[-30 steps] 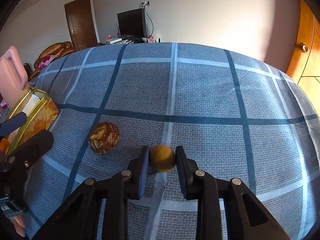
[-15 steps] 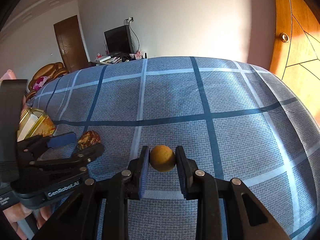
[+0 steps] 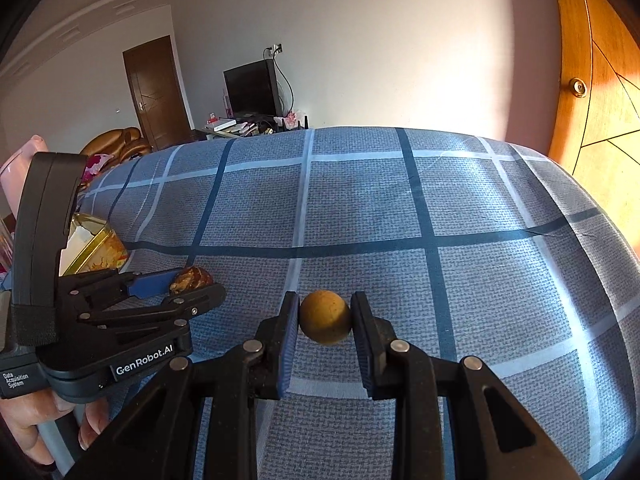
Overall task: Organize fruits
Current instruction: 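Lift the yellow fruit and mangosteen off the cover with both tools, then carry the yellow fruit and mangosteen over the gold tray with both tools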
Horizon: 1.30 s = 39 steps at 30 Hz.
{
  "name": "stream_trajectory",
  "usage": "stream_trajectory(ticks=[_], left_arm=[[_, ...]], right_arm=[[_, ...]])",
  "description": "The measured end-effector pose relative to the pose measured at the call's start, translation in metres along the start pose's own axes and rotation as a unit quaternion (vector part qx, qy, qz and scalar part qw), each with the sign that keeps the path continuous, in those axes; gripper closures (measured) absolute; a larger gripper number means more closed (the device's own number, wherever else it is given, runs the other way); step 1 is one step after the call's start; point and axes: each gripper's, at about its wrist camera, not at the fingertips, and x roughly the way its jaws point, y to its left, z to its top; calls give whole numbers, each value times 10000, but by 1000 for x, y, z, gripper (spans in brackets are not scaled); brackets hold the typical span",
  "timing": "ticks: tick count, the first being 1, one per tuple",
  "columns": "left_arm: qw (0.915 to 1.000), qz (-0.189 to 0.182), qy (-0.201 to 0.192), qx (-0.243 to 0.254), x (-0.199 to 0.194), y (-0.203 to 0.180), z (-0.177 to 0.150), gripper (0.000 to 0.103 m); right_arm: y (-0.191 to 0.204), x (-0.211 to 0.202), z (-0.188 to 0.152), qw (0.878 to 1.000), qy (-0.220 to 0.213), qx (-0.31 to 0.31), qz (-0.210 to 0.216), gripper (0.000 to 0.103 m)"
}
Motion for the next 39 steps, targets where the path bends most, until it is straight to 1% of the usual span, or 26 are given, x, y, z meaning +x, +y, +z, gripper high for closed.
stream_trajectory(ticks=[3,8,17,20,23,34,39], left_arm=[[10000,-27,-36,-35,-3,3,-2,60],[9997,-33,-227,-109,-13,6,-11,60],[9974,97,-720,-11,-35,0,-20,60],[9964,109,-839,-20,-42,1,-22,60],[9961,114,-871,-25,-45,1,-24,60],[9917,283,-1244,180,-66,-1,-37,60],[9902,314,-1352,182,-73,1,-41,60]], right_arm=[[1,-6,-2,9999,-110,-57,27,75],[11,-15,-3,9992,-288,-265,-12,75],[31,-33,-8,9945,-740,-738,-80,75],[36,-40,-10,9927,-888,-819,-27,75],[38,-48,-13,9910,-1063,-812,47,75],[45,-56,-16,9886,-1250,-835,98,75],[48,-61,-19,9868,-1354,-883,104,75]])
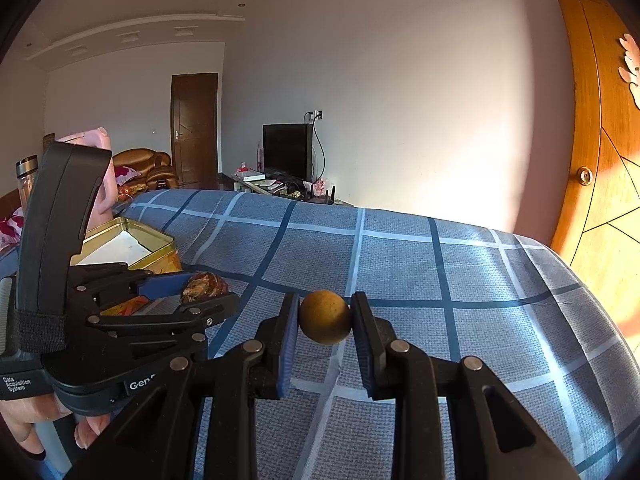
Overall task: Organize fruits
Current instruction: 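Carry the yellow fruit and mangosteen over the gold tray with both tools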
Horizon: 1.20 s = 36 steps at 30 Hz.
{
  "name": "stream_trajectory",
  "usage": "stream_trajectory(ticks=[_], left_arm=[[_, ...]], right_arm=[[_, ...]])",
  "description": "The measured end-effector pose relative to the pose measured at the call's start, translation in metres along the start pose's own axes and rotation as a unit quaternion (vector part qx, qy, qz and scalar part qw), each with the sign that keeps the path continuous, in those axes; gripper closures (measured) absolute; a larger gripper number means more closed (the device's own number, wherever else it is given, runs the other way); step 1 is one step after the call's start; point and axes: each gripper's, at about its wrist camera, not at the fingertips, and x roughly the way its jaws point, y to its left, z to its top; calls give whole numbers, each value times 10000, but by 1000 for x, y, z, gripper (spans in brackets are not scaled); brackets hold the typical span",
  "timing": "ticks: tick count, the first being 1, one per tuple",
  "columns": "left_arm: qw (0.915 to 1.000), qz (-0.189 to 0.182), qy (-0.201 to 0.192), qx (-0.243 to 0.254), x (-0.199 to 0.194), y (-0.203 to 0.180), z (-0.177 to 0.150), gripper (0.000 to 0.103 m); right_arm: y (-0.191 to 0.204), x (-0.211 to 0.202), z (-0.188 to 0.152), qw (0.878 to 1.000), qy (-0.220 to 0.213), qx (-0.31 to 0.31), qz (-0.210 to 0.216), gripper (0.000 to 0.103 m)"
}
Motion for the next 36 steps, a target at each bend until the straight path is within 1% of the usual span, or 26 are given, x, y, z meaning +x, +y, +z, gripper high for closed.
stream_trajectory(ticks=[13,22,33,36], left_arm=[[9998,63,-97,173,-20,0,-13,60],[9992,101,-239,294,-38,1,-23,60],[9988,64,-358,319,-59,11,-36,60],[9984,82,-421,368,-65,12,-40,60]], right_arm=[[13,-11,-2,9999,-148,-84,4,75],[30,-24,-5,9989,-338,-329,8,75],[43,-36,-9,9984,-387,-417,17,75],[50,-39,-10,9978,-403,-531,-31,75]])
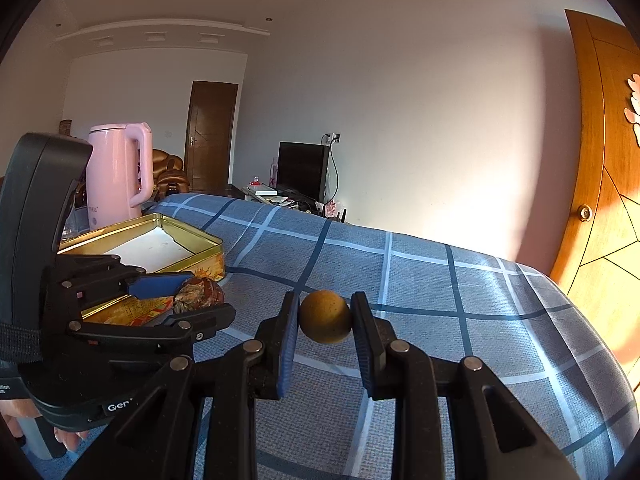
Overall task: Organize fruits
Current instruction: 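Carry the yellow fruit and mangosteen over the gold tray with both tools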
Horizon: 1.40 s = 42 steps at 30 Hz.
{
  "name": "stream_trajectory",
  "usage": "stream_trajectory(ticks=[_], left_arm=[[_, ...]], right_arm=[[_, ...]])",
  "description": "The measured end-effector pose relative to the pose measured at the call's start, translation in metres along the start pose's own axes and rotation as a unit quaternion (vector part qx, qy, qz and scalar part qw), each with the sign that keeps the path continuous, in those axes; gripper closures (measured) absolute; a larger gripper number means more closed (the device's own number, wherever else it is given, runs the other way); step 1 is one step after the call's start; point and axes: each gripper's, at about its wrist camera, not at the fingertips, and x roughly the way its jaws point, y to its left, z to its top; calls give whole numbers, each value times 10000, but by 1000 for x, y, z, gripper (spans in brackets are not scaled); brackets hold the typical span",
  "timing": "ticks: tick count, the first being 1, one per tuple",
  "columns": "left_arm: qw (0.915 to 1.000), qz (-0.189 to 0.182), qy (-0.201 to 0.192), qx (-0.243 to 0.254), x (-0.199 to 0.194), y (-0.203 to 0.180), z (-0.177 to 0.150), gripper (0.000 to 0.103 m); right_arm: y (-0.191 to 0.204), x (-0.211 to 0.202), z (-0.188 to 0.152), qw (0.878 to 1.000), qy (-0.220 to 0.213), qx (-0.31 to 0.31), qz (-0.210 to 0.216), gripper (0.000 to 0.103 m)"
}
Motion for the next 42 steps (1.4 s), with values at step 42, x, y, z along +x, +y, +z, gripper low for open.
stream_trajectory(ticks=[42], left_arm=[[9987,120,-478,-120,-58,38,-22,60]], right_arm=[[61,-27,4,9986,-186,-114,488,75]])
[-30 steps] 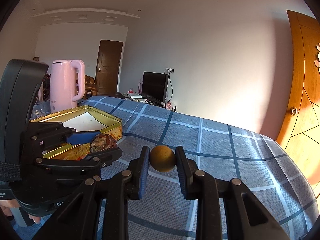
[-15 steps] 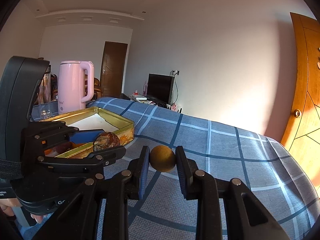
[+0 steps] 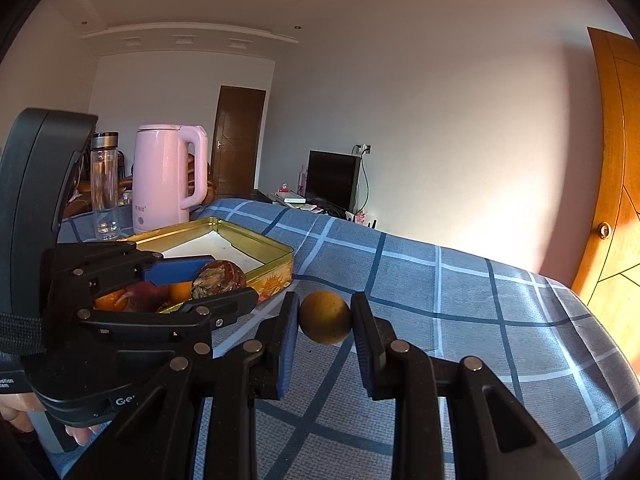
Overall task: Organize fruits
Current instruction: 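Carry the yellow fruit and mangosteen over the gold tray with both tools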
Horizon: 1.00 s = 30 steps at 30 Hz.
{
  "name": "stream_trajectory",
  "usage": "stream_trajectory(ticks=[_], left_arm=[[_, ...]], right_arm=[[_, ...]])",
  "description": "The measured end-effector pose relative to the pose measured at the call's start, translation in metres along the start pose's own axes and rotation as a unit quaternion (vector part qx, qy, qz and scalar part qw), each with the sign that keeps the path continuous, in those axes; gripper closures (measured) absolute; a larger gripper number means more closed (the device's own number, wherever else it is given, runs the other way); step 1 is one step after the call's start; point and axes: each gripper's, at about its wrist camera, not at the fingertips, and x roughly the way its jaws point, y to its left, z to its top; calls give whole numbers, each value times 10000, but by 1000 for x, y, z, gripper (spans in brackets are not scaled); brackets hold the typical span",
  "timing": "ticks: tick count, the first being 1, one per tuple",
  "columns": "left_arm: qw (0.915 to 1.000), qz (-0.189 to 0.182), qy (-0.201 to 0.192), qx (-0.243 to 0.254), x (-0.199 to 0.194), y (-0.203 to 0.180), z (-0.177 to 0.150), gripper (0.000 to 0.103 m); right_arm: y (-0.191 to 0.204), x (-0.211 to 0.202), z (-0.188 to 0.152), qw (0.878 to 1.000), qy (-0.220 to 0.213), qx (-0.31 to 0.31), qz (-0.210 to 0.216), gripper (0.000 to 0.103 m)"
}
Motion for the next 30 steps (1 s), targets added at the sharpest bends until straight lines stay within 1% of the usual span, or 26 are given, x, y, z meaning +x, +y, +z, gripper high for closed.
stream_trajectory(ticks=[19,30], left_arm=[[9998,85,-94,-144,-18,24,-1,60],[9992,262,-103,-296,-26,49,-3,60]], right_arm=[[19,-5,11,9998,-100,-128,137,75],[35,-6,21,9992,-174,-255,254,75]])
